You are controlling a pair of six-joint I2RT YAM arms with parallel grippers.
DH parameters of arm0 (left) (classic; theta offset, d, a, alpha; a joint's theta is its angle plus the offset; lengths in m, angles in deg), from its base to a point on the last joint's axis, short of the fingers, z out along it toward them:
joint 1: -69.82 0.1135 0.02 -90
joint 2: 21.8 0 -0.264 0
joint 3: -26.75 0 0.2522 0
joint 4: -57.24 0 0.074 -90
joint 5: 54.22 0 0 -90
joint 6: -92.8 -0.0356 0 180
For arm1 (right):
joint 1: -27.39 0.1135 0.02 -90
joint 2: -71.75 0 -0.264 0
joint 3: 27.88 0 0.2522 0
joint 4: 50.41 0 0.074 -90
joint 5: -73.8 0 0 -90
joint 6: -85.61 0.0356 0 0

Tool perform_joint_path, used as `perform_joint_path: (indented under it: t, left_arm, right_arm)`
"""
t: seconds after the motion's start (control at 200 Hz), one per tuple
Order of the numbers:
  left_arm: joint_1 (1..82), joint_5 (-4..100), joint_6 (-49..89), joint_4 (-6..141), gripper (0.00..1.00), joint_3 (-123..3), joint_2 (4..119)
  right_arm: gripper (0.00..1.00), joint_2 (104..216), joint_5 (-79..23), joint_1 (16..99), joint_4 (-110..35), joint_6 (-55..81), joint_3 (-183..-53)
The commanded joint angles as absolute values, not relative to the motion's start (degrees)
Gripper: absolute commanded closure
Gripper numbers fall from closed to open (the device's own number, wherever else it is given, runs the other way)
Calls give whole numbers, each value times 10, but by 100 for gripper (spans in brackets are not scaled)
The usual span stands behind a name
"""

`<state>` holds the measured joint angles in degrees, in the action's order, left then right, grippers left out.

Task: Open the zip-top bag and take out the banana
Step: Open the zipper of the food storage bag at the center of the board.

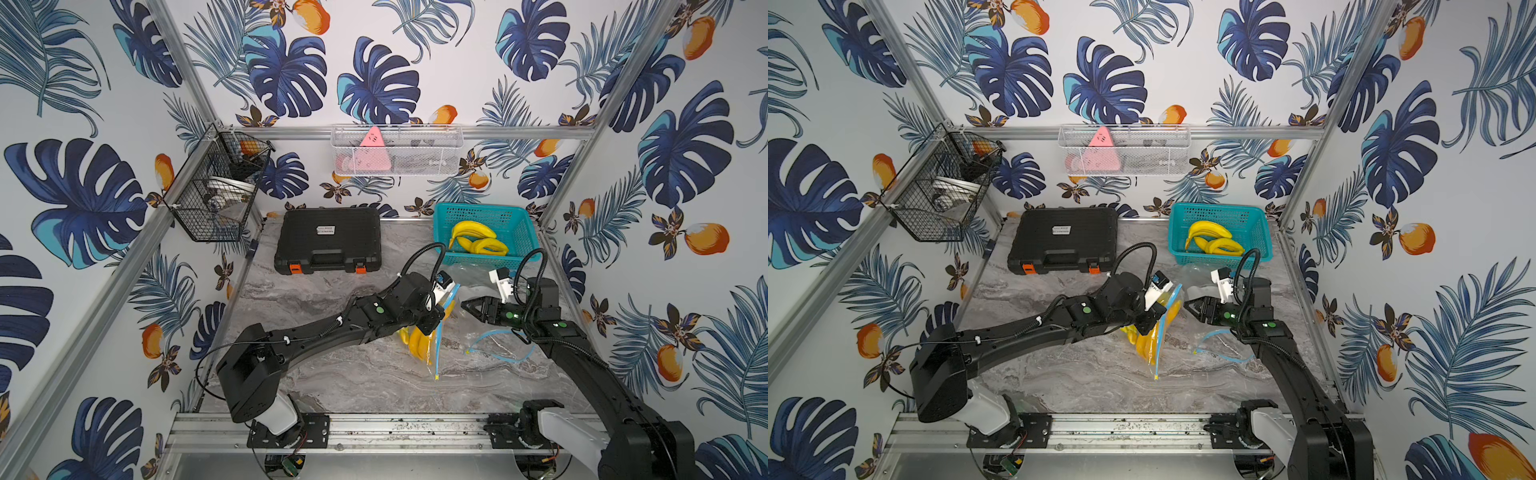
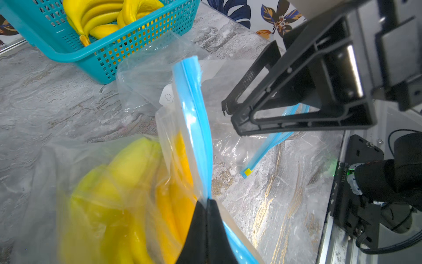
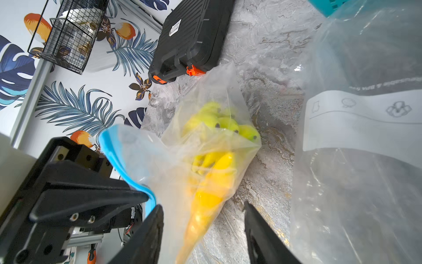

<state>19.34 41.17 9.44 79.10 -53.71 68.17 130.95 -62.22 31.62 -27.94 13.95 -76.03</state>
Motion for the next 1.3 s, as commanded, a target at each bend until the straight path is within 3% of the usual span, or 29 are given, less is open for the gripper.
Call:
perform_joint_path:
  t: [0.0, 0.485, 1.016, 1.296]
  left_arm:
    - [202, 438, 115, 756, 100, -534, 679]
    - [224, 502, 150, 718, 100, -520, 677]
    - [269, 559, 207, 660, 100, -493, 667]
    - [283, 578, 238, 622, 100, -483, 672]
  right_arm:
    - [46, 1317, -667, 318, -353, 188, -742]
    - [36, 1388, -667, 404, -506, 204, -727]
    - [40, 1409, -697, 426, -642, 280, -671]
    - [49, 1435, -698, 441, -688, 310, -668]
